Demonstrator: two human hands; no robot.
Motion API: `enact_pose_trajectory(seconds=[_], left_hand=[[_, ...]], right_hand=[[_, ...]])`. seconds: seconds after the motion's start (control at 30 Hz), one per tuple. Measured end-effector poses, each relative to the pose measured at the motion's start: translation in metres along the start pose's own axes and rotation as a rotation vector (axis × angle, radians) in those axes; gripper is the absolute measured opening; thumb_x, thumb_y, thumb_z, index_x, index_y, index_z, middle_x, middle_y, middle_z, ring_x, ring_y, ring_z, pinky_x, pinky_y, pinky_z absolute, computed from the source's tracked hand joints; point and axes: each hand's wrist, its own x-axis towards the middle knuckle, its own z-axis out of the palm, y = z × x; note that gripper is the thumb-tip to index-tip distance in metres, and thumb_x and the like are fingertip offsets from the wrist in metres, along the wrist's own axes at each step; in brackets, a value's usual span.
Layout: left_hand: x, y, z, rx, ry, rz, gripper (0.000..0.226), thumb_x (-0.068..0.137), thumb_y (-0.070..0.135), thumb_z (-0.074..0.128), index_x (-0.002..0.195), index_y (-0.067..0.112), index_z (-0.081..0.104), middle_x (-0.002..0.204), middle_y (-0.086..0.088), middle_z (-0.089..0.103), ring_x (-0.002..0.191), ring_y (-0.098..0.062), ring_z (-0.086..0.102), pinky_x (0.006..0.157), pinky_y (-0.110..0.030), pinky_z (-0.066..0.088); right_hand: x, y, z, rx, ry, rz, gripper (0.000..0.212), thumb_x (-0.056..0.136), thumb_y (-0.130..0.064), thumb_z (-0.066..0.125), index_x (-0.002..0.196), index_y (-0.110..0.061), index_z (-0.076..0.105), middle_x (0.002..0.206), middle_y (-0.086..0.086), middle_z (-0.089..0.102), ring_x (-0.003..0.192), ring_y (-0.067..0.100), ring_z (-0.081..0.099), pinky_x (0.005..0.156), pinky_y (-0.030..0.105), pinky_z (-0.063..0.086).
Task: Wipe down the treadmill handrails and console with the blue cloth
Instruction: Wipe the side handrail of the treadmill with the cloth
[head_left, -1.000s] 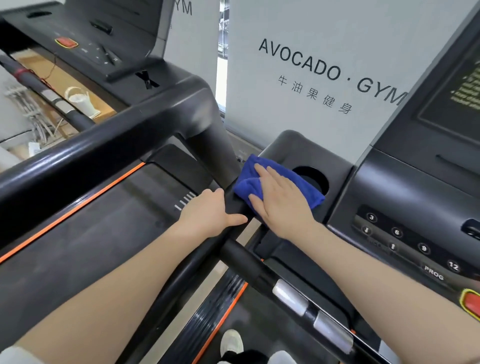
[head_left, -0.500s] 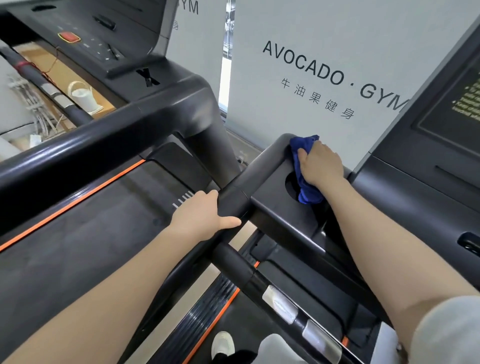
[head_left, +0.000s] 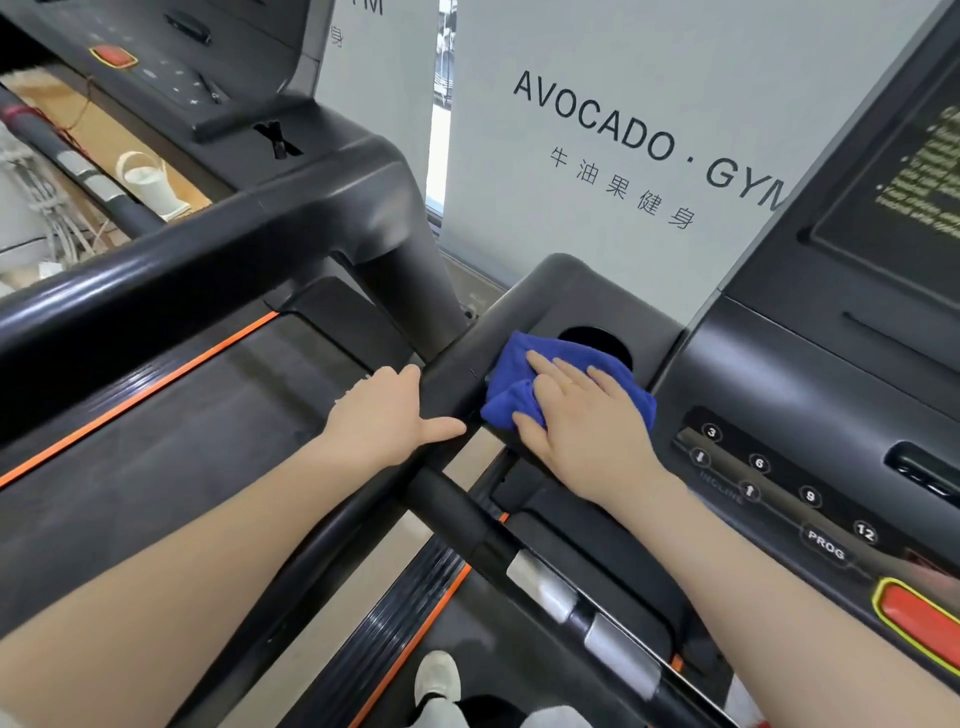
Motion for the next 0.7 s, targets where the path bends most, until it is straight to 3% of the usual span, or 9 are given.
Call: enact_pose_trajectory(seconds=[0.07,0.13,0.2,0.3,0.4,0.5,0.6,0.67,0.7], left_hand=[[-0.001,-0.001,-0.001,-0.015,-0.004,0.018,0.073,0.075,0.067,0.054,0.121,0.01,0.045,0.114,-0.012,0.053,0.105,-0.031,0.053,0.086,-0.042,0.047],[-0.003,-0.002,-0.005,-0.055,-0.018,0.051,0.07,0.077,0.065,0.054,0.12,0.01,0.046,0.116,-0.011,0.054,0.106,-0.029,0.053,0.083,-0.038,0.045],[-0.01,-0.008,-0.011,-0.081,-0.053,0.076,0.067,0.079,0.063,0.054,0.122,0.012,0.046,0.121,-0.009,0.055,0.108,-0.027,0.054,0.083,-0.036,0.043],[-0.032,-0.032,-0.023,-0.12,-0.069,0.059,0.069,0.075,0.066,0.057,0.124,0.017,0.05,0.123,-0.002,0.058,0.11,-0.022,0.056,0.089,-0.036,0.046],[-0.063,-0.065,-0.033,-0.076,-0.088,0.032,0.083,0.073,0.069,0.055,0.141,0.027,0.033,0.135,0.003,0.051,0.121,-0.019,0.05,0.097,-0.037,0.045],[-0.089,-0.095,-0.033,0.132,-0.08,0.087,0.081,0.077,0.07,0.049,0.145,0.035,0.019,0.135,0.006,0.048,0.121,-0.017,0.048,0.092,-0.032,0.044],[-0.112,-0.117,-0.028,0.169,-0.041,0.07,0.074,0.074,0.073,0.047,0.135,0.034,0.034,0.121,0.009,0.056,0.109,-0.014,0.055,0.081,-0.028,0.045],[-0.128,-0.131,-0.024,0.19,-0.052,0.036,0.071,0.069,0.078,0.048,0.12,0.028,0.046,0.111,0.01,0.06,0.099,-0.013,0.058,0.074,-0.028,0.045],[-0.136,-0.138,-0.021,0.196,-0.072,0.021,0.072,0.066,0.08,0.048,0.114,0.027,0.048,0.107,0.01,0.061,0.096,-0.013,0.059,0.073,-0.028,0.046]], right_hand=[[0.01,0.016,-0.008,-0.01,-0.037,0.186,0.04,0.098,-0.037,0.035,0.113,-0.006,0.055,0.131,0.013,0.056,0.117,0.029,0.053,0.098,0.037,0.034],[0.02,0.023,-0.013,-0.056,-0.007,0.307,0.035,0.099,-0.035,0.03,0.102,-0.006,0.049,0.107,0.017,0.065,0.097,0.033,0.058,0.087,0.038,0.035],[0.023,0.015,-0.013,-0.017,0.02,0.303,0.031,0.1,-0.035,0.03,0.096,-0.008,0.045,0.096,0.016,0.066,0.089,0.034,0.059,0.08,0.037,0.034],[0.027,-0.012,-0.011,0.194,0.207,0.245,0.035,0.1,-0.031,0.037,0.111,0.0,0.051,0.1,0.019,0.063,0.093,0.036,0.055,0.083,0.039,0.034],[0.041,-0.057,-0.011,0.292,0.186,0.075,0.032,0.099,-0.028,0.04,0.106,0.0,0.053,0.101,0.017,0.061,0.096,0.034,0.052,0.092,0.036,0.028],[0.055,-0.111,0.002,0.124,0.048,-0.19,0.036,0.099,-0.039,0.026,0.093,-0.011,0.048,0.088,0.01,0.064,0.09,0.032,0.057,0.096,0.036,0.028],[0.048,-0.15,0.007,0.116,-0.037,-0.467,0.039,0.091,-0.048,0.015,0.08,-0.017,0.036,0.06,-0.001,0.051,0.06,0.025,0.048,0.086,0.036,0.037],[0.032,-0.162,0.006,0.163,-0.078,-0.636,0.038,0.09,-0.049,0.021,0.079,-0.017,0.038,0.061,-0.004,0.05,0.058,0.021,0.043,0.081,0.036,0.037],[0.024,-0.164,0.006,0.178,-0.085,-0.712,0.039,0.089,-0.049,0.026,0.083,-0.016,0.047,0.07,-0.003,0.059,0.066,0.022,0.051,0.085,0.036,0.035]])
